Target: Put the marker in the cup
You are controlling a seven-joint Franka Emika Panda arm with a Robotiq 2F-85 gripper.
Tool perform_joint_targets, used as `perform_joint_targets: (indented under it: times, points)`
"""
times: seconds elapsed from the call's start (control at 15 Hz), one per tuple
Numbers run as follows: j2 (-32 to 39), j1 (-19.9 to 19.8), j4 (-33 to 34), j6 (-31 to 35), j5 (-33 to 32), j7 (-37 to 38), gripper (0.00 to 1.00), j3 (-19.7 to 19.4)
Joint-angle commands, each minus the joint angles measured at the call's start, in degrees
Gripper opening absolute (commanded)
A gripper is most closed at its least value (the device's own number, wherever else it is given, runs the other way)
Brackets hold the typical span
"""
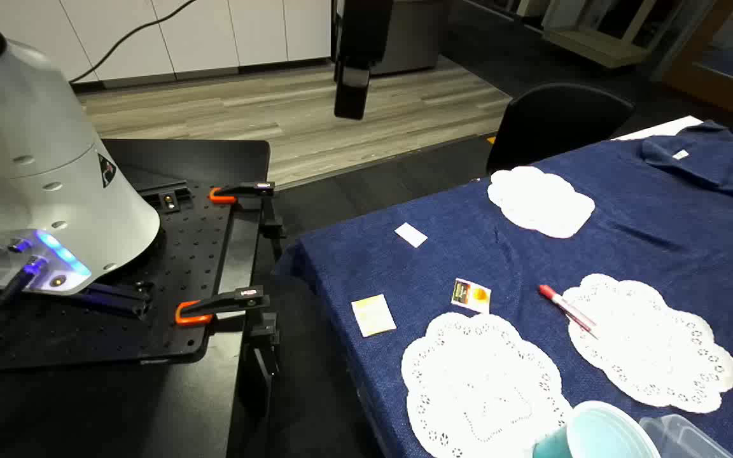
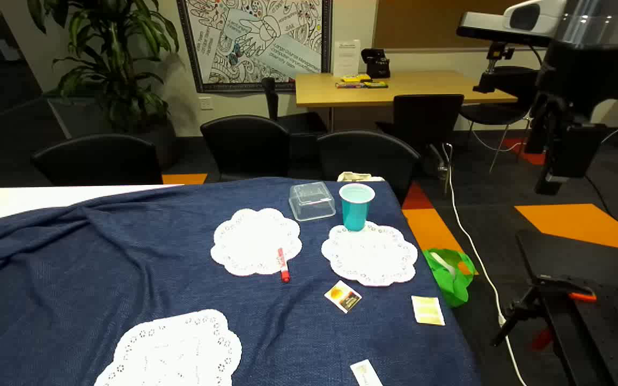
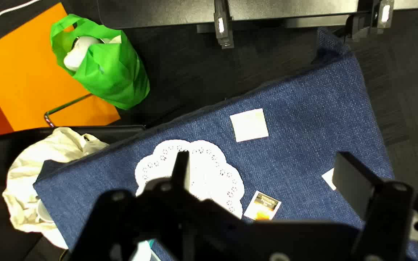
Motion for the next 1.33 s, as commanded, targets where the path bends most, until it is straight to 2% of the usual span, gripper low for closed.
perform_joint_targets:
  times: [0.0, 0.33, 0.53, 1.07, 1.27]
  points:
    - [0.0, 0.2, 0.1, -0.1, -0.1, 0.1, 1.00, -0.1]
    - [0.4, 0.4, 0.7, 0.2, 0.5, 0.3, 1.00, -0.1]
    - [2.1, 0.5, 3.3, 0.7, 2.1, 3.5, 1.00, 0.7]
    - [12.8, -1.1, 16.6, 6.0, 9.4, 21.7, 1.00, 1.8]
    - [18.6, -2.2, 21.6, 10.7, 8.7, 30.0, 1.00, 2.4]
